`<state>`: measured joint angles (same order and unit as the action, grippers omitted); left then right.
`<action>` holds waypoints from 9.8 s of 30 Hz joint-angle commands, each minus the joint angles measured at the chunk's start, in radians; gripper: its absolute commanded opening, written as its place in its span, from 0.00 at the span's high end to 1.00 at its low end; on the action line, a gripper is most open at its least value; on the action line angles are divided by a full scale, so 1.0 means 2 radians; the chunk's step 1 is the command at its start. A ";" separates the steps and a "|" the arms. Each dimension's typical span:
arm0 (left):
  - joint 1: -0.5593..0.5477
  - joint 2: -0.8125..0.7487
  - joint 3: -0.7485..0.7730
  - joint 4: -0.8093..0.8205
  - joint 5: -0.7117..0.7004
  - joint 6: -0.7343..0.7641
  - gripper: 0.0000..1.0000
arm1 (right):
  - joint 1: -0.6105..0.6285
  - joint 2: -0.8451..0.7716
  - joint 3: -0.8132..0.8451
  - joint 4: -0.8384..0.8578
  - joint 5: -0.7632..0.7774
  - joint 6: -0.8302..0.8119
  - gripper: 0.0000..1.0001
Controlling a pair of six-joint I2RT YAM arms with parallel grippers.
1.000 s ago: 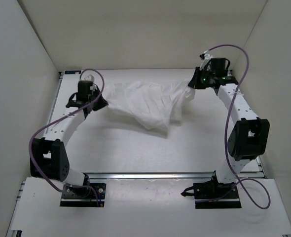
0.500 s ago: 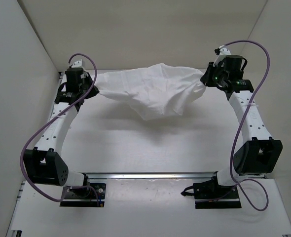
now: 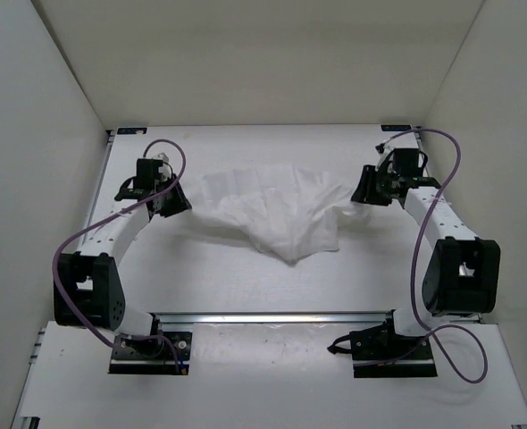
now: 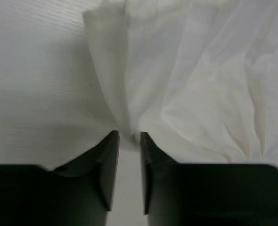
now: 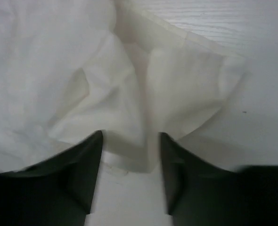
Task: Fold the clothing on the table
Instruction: Flatten the skirt out
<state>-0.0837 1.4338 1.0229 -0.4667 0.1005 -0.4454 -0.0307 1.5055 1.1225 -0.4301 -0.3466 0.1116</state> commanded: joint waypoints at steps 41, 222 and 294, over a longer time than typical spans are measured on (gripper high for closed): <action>-0.227 0.072 -0.130 0.209 0.039 -0.221 0.31 | 0.073 0.014 -0.136 0.083 -0.031 0.008 0.35; -0.120 -0.108 0.052 0.126 -0.005 -0.314 1.00 | 0.214 0.034 -0.129 0.296 -0.118 0.226 0.12; -0.106 -0.270 -0.224 -0.070 -0.043 -0.225 1.00 | 0.274 0.259 0.141 0.075 -0.105 0.144 0.38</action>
<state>-0.3485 0.9394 0.4965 -0.5991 -0.0154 -0.9417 0.5354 2.0426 1.3617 -0.2596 -0.5755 0.3965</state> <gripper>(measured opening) 0.077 0.611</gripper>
